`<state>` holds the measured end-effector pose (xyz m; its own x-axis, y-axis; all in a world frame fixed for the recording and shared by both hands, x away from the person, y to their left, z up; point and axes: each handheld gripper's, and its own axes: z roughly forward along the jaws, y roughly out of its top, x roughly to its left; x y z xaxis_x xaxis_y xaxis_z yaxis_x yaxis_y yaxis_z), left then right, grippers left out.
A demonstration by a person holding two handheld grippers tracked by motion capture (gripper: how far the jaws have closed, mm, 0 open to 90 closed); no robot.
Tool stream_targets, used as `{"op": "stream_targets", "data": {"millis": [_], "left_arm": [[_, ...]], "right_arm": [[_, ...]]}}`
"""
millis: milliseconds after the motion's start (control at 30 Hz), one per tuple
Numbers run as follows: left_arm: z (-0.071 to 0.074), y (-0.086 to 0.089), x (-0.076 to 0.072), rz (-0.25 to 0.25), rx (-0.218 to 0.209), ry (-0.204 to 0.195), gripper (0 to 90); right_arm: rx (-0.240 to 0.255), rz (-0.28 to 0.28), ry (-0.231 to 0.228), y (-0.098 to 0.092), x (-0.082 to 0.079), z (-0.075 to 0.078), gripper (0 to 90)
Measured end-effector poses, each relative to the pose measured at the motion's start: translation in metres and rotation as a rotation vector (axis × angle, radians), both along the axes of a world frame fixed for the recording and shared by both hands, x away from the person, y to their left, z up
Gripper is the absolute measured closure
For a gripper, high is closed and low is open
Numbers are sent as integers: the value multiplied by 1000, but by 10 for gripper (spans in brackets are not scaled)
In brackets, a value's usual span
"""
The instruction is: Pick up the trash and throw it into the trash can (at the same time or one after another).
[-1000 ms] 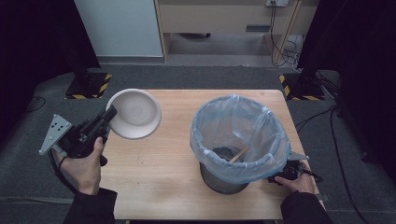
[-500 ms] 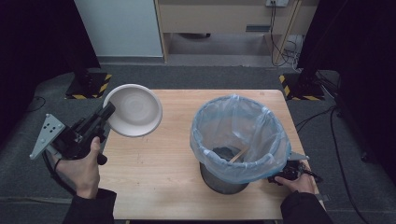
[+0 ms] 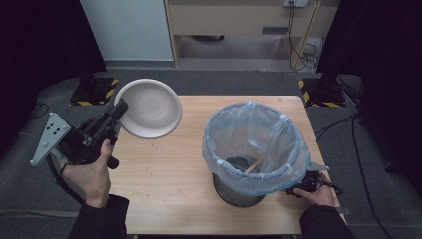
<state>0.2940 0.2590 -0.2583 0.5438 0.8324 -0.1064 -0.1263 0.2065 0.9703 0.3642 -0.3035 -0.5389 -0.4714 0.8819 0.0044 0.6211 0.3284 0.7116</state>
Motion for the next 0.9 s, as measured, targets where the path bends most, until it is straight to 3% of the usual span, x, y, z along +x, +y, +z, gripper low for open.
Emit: {"op": "stream_targets", "data": {"millis": [533,767,900], "left_arm": [[14,-50,11,-94,10,-28,834],[12,-76,19,-135,39,-30,834],[7,-94,23,-171,46,-5,834]], "right_arm": [[0,0,0,0,0,0,19],[0,0,0,0,0,0,19],[0,0,0,0,0,0,19]]}}
